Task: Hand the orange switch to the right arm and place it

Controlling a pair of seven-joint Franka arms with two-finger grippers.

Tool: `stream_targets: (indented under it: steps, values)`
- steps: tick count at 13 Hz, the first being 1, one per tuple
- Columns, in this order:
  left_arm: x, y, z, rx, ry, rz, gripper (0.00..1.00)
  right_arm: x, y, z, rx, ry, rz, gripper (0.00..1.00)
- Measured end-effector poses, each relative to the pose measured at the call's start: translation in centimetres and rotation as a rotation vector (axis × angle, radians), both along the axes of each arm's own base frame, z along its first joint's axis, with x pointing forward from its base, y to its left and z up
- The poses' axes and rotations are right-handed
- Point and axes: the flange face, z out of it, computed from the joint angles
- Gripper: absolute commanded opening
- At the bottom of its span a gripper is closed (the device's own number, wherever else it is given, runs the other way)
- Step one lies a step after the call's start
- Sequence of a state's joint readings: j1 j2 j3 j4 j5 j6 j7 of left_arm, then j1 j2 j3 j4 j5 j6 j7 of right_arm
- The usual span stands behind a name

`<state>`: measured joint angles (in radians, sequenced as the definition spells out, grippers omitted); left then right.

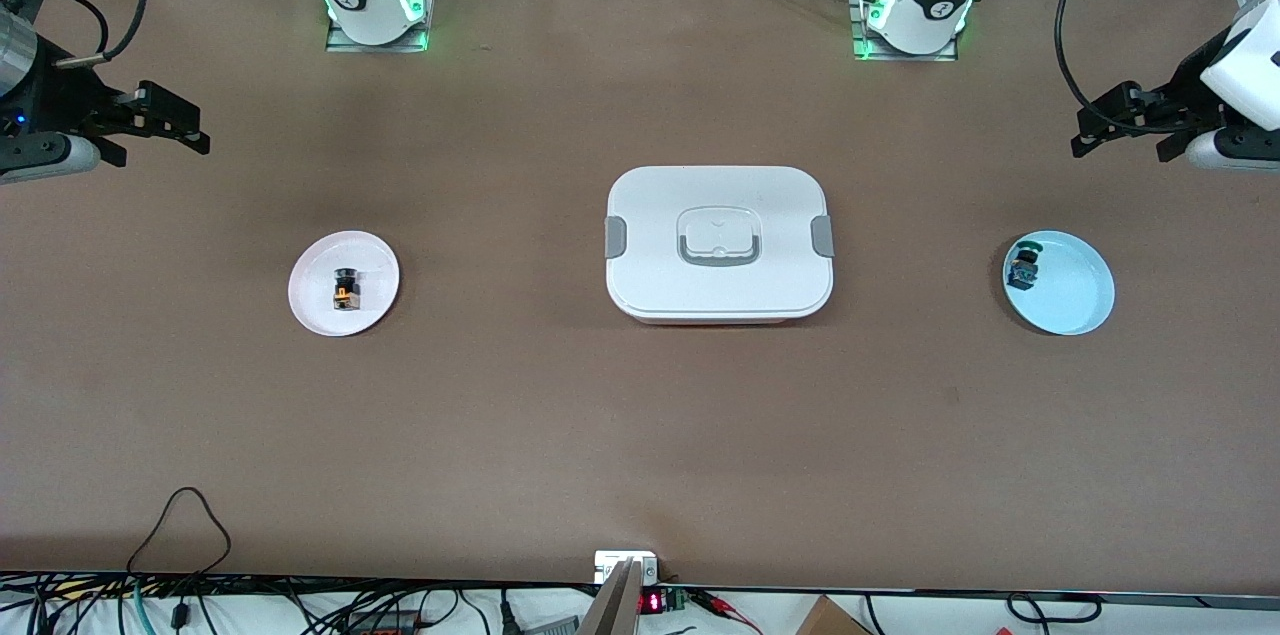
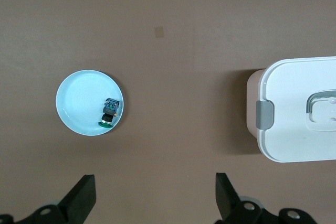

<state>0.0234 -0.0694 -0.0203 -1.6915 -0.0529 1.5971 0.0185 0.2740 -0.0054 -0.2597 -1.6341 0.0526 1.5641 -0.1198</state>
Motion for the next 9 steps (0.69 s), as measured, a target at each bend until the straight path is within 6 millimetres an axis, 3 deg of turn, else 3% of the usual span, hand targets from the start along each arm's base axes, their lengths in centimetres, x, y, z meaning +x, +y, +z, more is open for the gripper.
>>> stream_targets:
  steps: [9]
  values:
    - [-0.08, 0.13, 0.26, 0.000, -0.005, 0.002, 1.00, 0.09, -0.70, -0.01, -0.005, 0.000, -0.070, 1.00]
